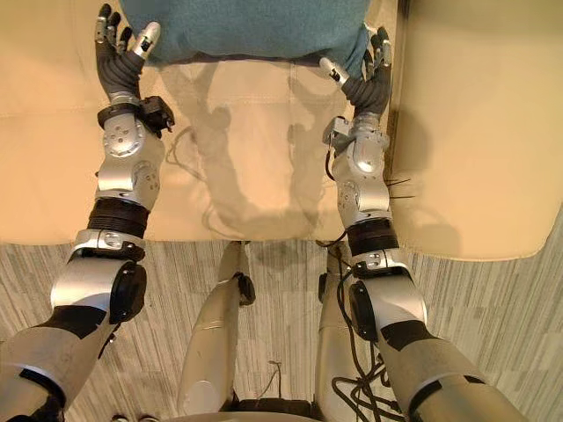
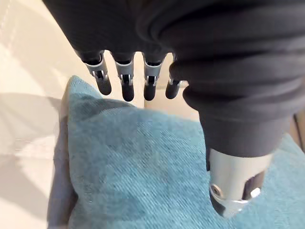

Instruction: Pick up cushions and gather them together orderly.

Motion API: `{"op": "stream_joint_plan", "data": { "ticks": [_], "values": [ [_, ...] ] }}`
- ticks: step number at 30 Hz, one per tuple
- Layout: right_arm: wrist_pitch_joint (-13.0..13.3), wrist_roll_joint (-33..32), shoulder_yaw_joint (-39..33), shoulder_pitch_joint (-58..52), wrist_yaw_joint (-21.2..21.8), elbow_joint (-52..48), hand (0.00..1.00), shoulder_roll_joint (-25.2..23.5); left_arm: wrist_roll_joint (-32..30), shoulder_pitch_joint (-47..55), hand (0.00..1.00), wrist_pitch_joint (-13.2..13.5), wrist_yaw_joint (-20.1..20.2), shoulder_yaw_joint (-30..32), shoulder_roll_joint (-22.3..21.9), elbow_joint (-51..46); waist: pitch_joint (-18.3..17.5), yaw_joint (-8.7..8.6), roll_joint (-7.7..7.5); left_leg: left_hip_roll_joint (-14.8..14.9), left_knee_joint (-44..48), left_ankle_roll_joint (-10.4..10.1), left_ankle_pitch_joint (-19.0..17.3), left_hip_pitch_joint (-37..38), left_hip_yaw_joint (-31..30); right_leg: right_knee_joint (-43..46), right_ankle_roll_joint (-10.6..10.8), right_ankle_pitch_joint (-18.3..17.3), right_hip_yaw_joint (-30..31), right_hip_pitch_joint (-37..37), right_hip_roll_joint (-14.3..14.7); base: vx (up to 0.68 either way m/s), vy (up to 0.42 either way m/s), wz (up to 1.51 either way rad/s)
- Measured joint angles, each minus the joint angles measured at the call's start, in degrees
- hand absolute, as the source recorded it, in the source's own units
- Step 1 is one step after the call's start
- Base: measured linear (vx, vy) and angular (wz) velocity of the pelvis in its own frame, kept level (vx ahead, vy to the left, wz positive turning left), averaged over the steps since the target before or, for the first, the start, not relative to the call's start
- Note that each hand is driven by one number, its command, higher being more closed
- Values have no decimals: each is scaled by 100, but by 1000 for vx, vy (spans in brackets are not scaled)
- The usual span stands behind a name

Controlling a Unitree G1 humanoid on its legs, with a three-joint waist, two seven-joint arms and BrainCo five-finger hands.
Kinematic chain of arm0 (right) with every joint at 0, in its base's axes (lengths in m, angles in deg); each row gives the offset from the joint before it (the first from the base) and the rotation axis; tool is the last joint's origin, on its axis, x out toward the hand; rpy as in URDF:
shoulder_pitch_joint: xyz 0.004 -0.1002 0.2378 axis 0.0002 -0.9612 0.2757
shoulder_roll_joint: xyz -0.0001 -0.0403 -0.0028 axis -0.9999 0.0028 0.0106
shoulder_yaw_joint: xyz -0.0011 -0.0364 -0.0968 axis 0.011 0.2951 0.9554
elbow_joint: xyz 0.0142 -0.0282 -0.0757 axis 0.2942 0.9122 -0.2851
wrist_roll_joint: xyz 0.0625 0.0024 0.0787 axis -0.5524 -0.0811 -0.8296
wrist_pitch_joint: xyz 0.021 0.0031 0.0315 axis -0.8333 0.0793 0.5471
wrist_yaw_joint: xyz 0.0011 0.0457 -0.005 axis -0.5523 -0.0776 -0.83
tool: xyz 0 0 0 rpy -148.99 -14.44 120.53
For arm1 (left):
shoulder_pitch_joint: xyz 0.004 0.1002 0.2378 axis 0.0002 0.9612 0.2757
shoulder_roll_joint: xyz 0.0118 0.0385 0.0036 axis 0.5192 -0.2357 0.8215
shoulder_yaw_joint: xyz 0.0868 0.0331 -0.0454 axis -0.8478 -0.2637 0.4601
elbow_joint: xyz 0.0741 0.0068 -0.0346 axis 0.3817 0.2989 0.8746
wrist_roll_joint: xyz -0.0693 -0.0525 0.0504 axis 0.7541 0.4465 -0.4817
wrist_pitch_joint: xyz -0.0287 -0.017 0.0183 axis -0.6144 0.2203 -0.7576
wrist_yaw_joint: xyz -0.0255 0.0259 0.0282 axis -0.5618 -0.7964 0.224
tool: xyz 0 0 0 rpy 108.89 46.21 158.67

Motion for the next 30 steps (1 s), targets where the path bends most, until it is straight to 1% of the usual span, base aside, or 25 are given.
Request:
{"op": "stream_joint_plan", "data": {
  "ticks": [2, 5, 6, 7, 8, 10, 11, 12, 13, 14, 15, 16, 17, 18, 19, 20, 21, 22, 23, 24, 26, 27, 29, 30],
  "values": [
    [6, -22, -14, -163, 38, -298, 0, 39, 28, 243, 0, -2, 9, 189, 105, -255, 0, 5, 0, 22, 1, 20, 30, 5, 30, 75, -12, -9, 11, -45, 13, -29, 3, -6],
    [55, -19, -24, -574, 49, -1242, 0, 286, 82, 772, 0, 10, 17, 256, 338, -1020, 0, 23, 0, 26, 3, 30, 93, 98, 52, 240, -9, -100, 15, -37, 19, -5, -10, 0],
    [84, 17, -36, -829, 46, -1762, 0, 472, 168, 1086, 0, 56, 49, 262, 422, -1437, 0, 30, 0, 25, 3, 30, 93, 193, 51, 350, -15, -160, 7, 5, 16, 4, -17, 4],
    [91, 30, -47, -994, 48, -2078, 0, 571, 200, 1267, 0, 86, 83, 265, 454, -1704, -1, 29, -1, 24, 3, 30, 93, 247, 50, 417, -28, -204, -1, 35, 11, 10, -32, 10],
    [124, 149, -164, -1430, 49, -2634, 0, 734, 236, 1738, 0, 173, 140, 270, 450, -2257, -1, 29, 0, 18, 3, 31, 91, 400, 21, 532, -21, -307, -24, 157, -4, 13, -28, 15],
    [252, 495, -393, -2122, 45, -3218, 0, 855, 262, 2440, 0, 367, 265, 265, 365, -2896, -7, 27, -5, 4, 3, 28, 84, 695, -58, 739, -54, -495, -124, 417, -18, 19, -42, 29],
    [302, 647, -512, -2642, 46, -3545, 0, 908, 262, 2903, 0, 418, 344, 262, 263, -3233, -19, 17, -18, -14, 8, 18, 47, 903, -114, 929, -76, -655, -203, 590, -22, 23, -70, 38],
    [331, 773, -602, -3173, 49, -3789, 0, 891, 259, 3353, 0, 481, 405, 238, 105, -3442, -48, 17, -63, -27, 95, 12, -31, 1074, -153, 1138, -85, -828, -241, 724, -27, 17, -77, 35],
    [331, 871, -627, -3429, 60, -3871, 0, 884, 257, 3603, 0, 501, 441, 209, -11, -3506, -53, 21, -70, -37, 197, 13, -118, 1148, -186, 1229, -105, -916, -280, 824, -36, 1, -100, 32],
    [329, 1065, -625, -3944, 156, -3934, 0, 868, 243, 4112, 0, 499, 568, 98, -252, -3520, -110, 38, -88, -62, 395, 25, -317, 1302, -226, 1366, -116, -1102, -326, 1031, -91, -21, -96, 27],
    [314, 1215, -610, -4477, 298, -3933, 0, 794, 228, 4696, 0, 473, 700, -44, -503, -3517, -367, 70, -115, -75, 560, 17, -468, 1349, -227, 1458, -124, -1242, -334, 1110, -123, -24, -82, 19],
    [306, 1268, -603, -4750, 344, -3931, 0, 736, 211, 4997, 0, 449, 765, -133, -598, -3515, -511, 103, -123, -75, 620, 15, -533, 1376, -224, 1468, -103, -1290, -335, 1155, -130, 11, -52, 5],
    [301, 1411, -601, -5265, 464, -3921, 0, 630, 162, 5497, 0, 373, 944, -306, -724, -3498, -654, 156, -145, -68, 704, 22, -610, 1545, -218, 1457, -94, -1346, -346, 1371, -137, 56, -33, 2],
    [301, 1432, -569, -5681, 572, -3838, 0, 518, 118, 5909, 0, 325, 1095, -418, -773, -3420, -812, 155, -168, -61, 821, 27, -718, 1669, -224, 1446, -103, -1397, -373, 1562, -148, 73, -26, 2],
    [302, 1456, -558, -5881, 629, -3735, 0, 440, 113, 6111, 0, 308, 1180, -428, -809, -3359, -903, 151, -195, -53, 866, -1, -786, 1753, -221, 1416, -102, -1410, -382, 1673, -149, 89, -16, 0],
    [284, 1594, -562, -6224, 739, -3492, 0, 311, -44, 6414, 0, 268, 1334, -419, -885, -3142, -1048, 155, -218, -40, 896, 17, -848, 1953, -212, 1300, -102, -1409, -400, 1935, -144, 123, 0, -9],
    [219, 1672, -531, -6562, 905, -3096, 0, 179, -209, 6665, 0, 194, 1502, -422, -910, -2789, -1209, 150, -275, -18, 962, -10, -969, 2213, -179, 1180, -115, -1402, -397, 2256, -140, 128, 6, -13],
    [186, 1707, -501, -6699, 965, -2896, 0, 130, -303, 6770, 0, 148, 1559, -422, -910, -2632, -1309, 147, -303, -11, 967, -6, -1013, 2308, -153, 1124, -124, -1396, -389, 2359, -136, 122, 14, -18],
    [163, 1795, -478, -6910, 1094, -2528, 0, 46, -479, 6922, 0, 96, 1656, -420, -910, -2295, -1499, 143, -343, 6, 966, -31, -1077, 2437, -117, 1020, -132, -1389, -376, 2524, -127, 107, 10, -17],
    [78, 1875, -444, -7108, 1227, -2048, 0, -18, -721, 7051, 0, 29, 1771, -404, -909, -1817, -1694, 134, -395, 18, 952, -41, -1126, 2621, -84, 886, -131, -1388, -375, 2739, -124, 110, 10, -15],
    [23, 2045, -442, -7225, 1370, -1417, 0, -28, -959, 7112, 0, -50, 1886, -394, -908, -1224, -1814, 71, -452, 19, 936, -60, -1203, 2879, -58, 745, -133, -1377, -349, 3001, -119, 93, 16, -14],
    [-51, 2164, -424, -7268, 1496, -821, 0, -27, -1182, 7234, 0, -137, 1945, -382, -903, -736, -1971, -5, -498, 22, 925, -83, -1265, 3065, -33, 598, -135, -1351, -323, 3222, -114, 83, 20, -19],
    [-67, 2297, -400, -7281, 1579, -306, 0, -26, -1357, 7342, 0, -162, 2012, -383, -900, -349, -2081, -47, -534, 30, 868, -126, -1314, 3251, 44, 431, -130, -1285, -259, 3404, -104, 78, 13, -29],
    [-90, 2438, -394, -7295, 1665, 124, 0, -24, -1584, 7384, 0, -194, 2020, -382, -906, -61, -2154, -50, -570, 35, 755, -135, -1321, 3449, 167, 256, -95, -1180, -131, 3542, -86, 60, 10, -39]
  ]
}}
